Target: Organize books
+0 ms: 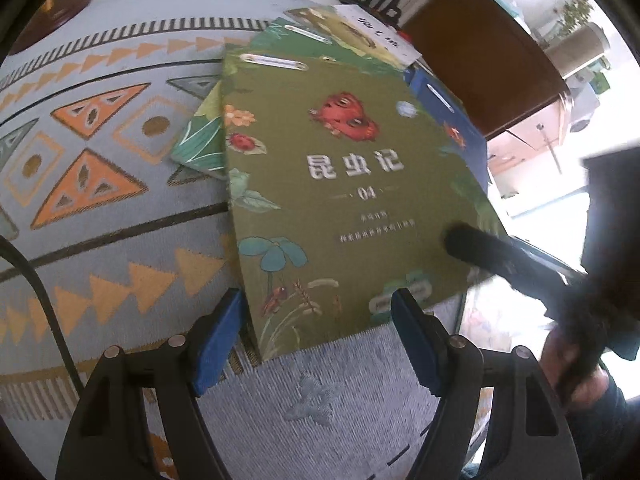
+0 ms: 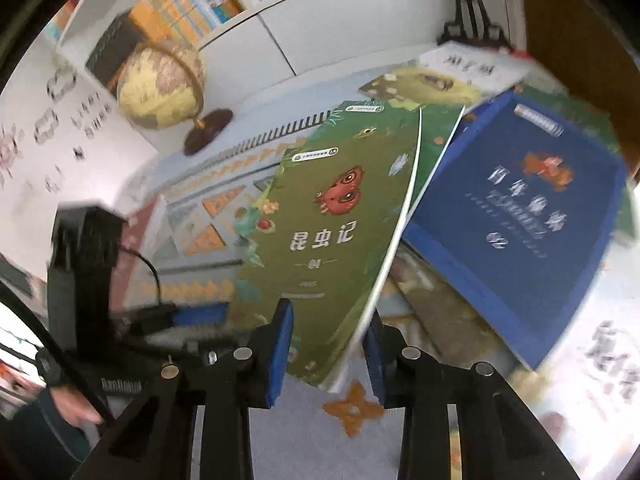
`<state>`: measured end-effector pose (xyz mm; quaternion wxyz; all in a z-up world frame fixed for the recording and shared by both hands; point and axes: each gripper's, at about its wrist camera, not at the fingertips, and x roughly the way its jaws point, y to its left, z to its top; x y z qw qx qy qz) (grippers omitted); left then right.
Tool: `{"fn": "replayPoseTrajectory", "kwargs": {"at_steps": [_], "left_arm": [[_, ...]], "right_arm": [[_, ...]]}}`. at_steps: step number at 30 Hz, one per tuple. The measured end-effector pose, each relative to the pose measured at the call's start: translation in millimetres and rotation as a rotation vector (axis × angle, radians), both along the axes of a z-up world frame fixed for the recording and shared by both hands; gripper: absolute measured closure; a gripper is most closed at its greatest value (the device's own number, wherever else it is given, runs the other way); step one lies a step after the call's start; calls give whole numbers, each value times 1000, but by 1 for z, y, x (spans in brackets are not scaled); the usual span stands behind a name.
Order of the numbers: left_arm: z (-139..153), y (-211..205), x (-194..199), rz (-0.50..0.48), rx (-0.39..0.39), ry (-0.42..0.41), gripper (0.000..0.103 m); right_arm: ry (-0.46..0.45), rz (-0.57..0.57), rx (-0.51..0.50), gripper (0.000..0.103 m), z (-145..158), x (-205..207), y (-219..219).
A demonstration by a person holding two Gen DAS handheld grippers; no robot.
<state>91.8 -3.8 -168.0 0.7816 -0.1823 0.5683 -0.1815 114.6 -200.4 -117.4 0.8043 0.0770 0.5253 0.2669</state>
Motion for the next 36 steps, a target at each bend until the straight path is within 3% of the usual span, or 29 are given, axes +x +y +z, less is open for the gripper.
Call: {"fn": "replayPoseTrajectory", "kwargs": {"at_steps": [1,4,5,7,11,16,20,25,29,31,33,36], "left_arm": [[0,0,1,-1,-2,2,31],[0,5,5,17,-25,24,31],[0,7,5,24,-36,32,31],[0,13,4,50,-62,46,31],[-4,27,-3,102,-114,68,31],[-15,51,-9,203,-296,111,31],[-27,64,-13,267,-458,141,31],[-28,62,-10,295,-500,132,31],[-9,46,7,283,-415,81,30],[7,38,10,256,-318,28,32],[24,22,11,213,-148,-35,37],[35,-15,11,124,181,-125,39]], "right_arm": [[21,-13,32,71,-7,8,-2],[44,-68,79,88,-15,22,-7],[70,-95,142,92,-14,25,-13],[127,-146,280,93,-12,27,-25],[203,-208,387,96,-10,27,-32],[229,-209,387,96,0,29,-28],[289,-234,478,96,-2,35,-31],[274,-198,436,96,2,35,-28],[250,-178,341,96,-2,34,-24],[207,-150,241,95,1,35,-20],[158,-104,141,94,5,33,-12],[72,-31,34,92,12,27,0]]}}
